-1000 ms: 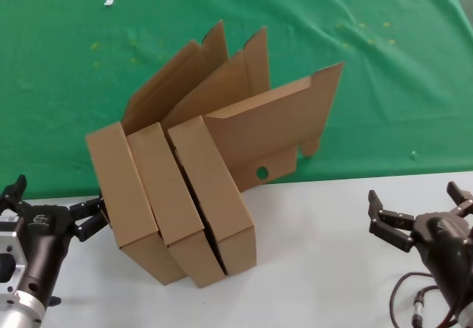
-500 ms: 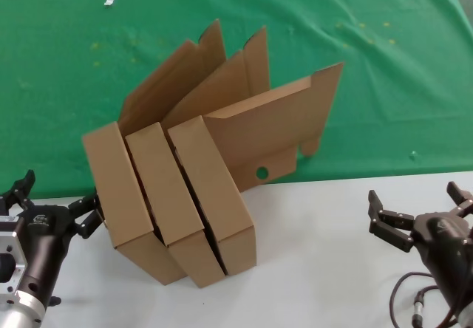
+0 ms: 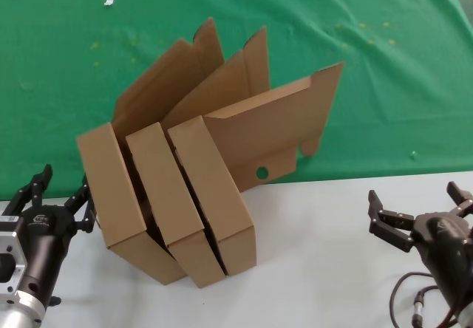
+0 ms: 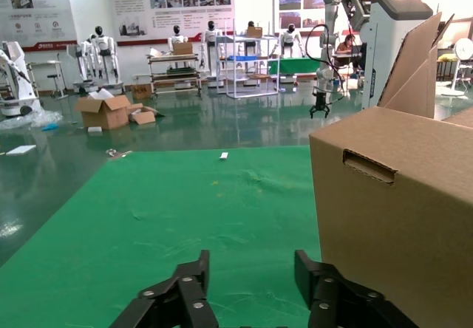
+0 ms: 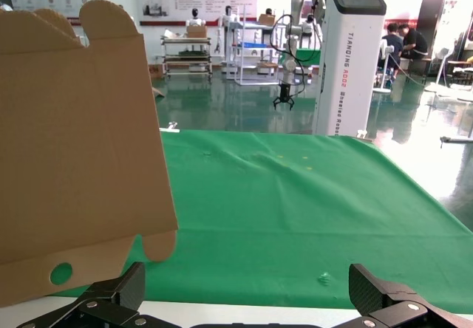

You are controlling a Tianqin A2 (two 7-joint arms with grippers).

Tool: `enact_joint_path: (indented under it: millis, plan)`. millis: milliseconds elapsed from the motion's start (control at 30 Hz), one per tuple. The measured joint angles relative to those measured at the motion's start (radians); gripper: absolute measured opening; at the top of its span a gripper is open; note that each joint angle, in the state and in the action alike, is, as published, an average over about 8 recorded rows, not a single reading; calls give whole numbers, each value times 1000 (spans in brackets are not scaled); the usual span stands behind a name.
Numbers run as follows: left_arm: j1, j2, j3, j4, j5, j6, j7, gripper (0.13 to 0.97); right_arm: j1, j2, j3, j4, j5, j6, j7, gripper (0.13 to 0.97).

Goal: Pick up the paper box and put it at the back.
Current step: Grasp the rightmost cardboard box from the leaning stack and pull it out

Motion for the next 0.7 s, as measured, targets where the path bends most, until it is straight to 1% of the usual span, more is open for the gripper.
enact_joint_path:
  millis: [67, 333, 367, 633, 700]
  plan:
    - [0, 0, 0, 0, 0, 0, 0, 551, 0, 0, 0, 0, 0, 0, 0, 966]
    - [0, 0, 0, 0, 0, 0, 0, 353, 0, 0, 0, 0, 0, 0, 0, 966]
    - [0, 0, 0, 0, 0, 0, 0, 353, 0, 0, 0, 0, 0, 0, 0, 966]
    - [0, 0, 0, 0, 0, 0, 0, 220, 0, 0, 0, 0, 0, 0, 0, 966]
    - [0, 0, 0, 0, 0, 0, 0, 212, 0, 0, 0, 0, 0, 0, 0, 966]
